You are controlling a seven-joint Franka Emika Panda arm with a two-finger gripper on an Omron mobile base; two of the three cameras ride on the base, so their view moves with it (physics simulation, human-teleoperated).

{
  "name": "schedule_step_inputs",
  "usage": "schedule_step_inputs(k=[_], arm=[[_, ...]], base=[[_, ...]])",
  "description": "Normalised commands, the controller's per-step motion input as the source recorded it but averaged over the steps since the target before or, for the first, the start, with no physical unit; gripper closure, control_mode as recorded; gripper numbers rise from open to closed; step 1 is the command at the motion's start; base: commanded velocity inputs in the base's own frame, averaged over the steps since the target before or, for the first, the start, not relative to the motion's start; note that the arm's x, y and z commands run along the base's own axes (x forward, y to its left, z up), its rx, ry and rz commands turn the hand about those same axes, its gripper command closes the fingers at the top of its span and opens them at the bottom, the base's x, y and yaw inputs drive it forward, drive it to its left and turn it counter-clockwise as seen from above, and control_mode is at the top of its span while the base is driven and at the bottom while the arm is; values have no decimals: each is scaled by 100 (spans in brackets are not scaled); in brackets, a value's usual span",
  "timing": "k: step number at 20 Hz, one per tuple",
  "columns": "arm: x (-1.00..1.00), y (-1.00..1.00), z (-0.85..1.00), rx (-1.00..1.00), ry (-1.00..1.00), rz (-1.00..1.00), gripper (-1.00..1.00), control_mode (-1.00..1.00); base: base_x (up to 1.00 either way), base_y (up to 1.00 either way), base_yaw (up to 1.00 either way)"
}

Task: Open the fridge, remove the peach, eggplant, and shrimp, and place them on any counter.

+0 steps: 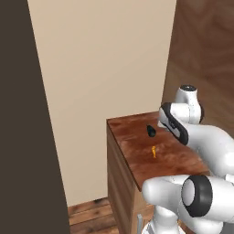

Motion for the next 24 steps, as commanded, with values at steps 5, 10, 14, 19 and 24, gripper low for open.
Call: schedule_step_inputs(k=[5, 10, 14, 19, 24], arm=[[49, -4, -97, 0, 0, -7, 100, -100], [58, -11, -70, 0, 0, -6, 100, -100], [58, -14, -28, 2, 0, -6, 100, -100], [51, -4, -19, 3, 0, -4, 100, -100], [16, -5, -17, 3, 0, -1, -100, -100]], base=[[0, 0, 0], [0, 0, 0], [0, 0, 0], [0, 0, 0], [0, 0, 0]])
